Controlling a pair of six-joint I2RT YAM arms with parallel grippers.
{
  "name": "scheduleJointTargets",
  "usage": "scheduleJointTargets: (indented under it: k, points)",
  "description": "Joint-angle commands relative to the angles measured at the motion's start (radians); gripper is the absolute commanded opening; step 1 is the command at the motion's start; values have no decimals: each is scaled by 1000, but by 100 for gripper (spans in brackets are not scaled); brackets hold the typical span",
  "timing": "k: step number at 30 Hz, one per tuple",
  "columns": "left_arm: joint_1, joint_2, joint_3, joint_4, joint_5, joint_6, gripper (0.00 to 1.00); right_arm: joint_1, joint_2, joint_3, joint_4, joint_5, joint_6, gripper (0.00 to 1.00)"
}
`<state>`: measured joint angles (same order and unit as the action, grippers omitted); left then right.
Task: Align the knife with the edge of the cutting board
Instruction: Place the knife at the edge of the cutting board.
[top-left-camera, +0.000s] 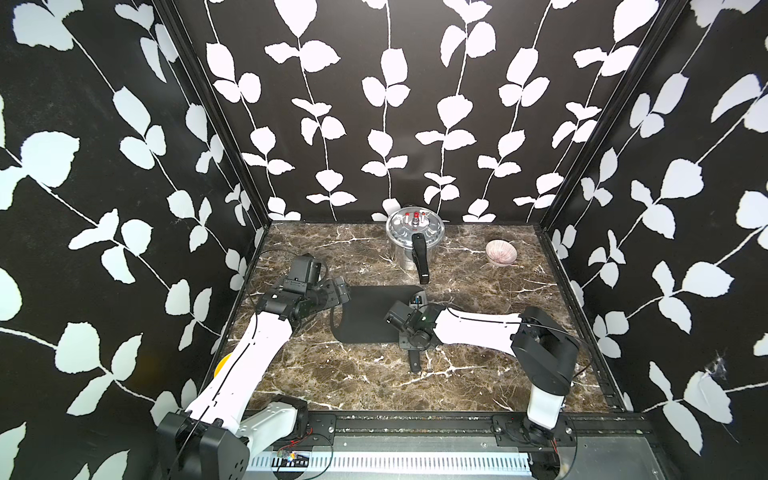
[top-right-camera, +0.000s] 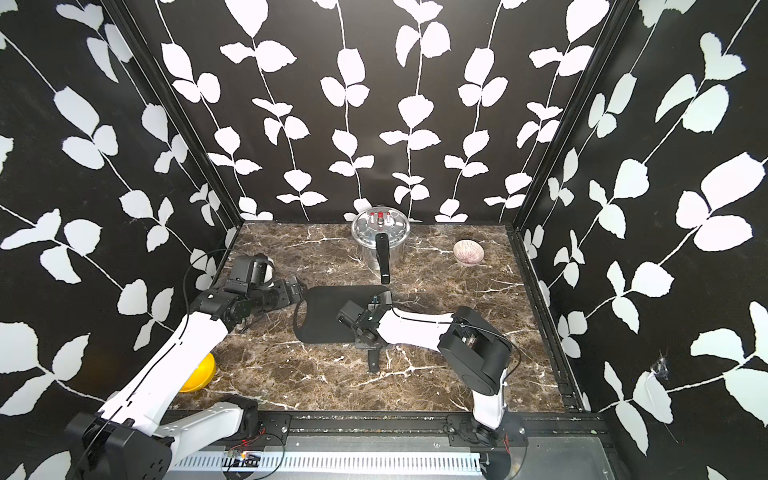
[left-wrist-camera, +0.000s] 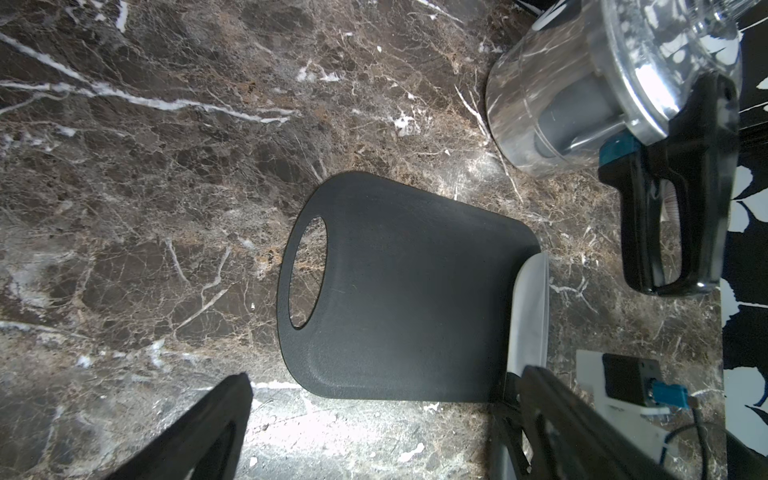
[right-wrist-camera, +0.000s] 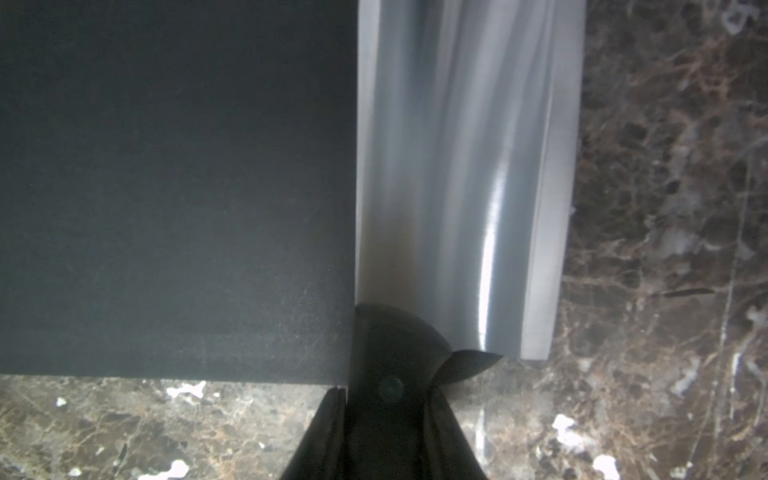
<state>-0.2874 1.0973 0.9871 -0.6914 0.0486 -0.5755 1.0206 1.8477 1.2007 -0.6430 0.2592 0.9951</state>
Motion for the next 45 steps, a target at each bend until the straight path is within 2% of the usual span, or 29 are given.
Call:
scheduleJointTargets:
  k: [1, 20, 27, 36, 45]
  points:
    - [-4, -13, 17, -12, 8, 5, 98, -6, 13, 18, 33, 7, -9, 11]
    - [-5, -11, 9, -5, 8, 8, 98, -3, 34, 2, 41, -20, -2, 11]
    - [-4, -9, 7, 1, 10, 9, 98, -2, 26, 1, 39, -15, -5, 17]
    - [-4, -5, 13, 6, 12, 11, 98, -3, -5, 14, 22, -9, -7, 35]
    - [-3, -7, 0, 32, 11, 14, 98, -2, -64, 28, -39, 0, -5, 61]
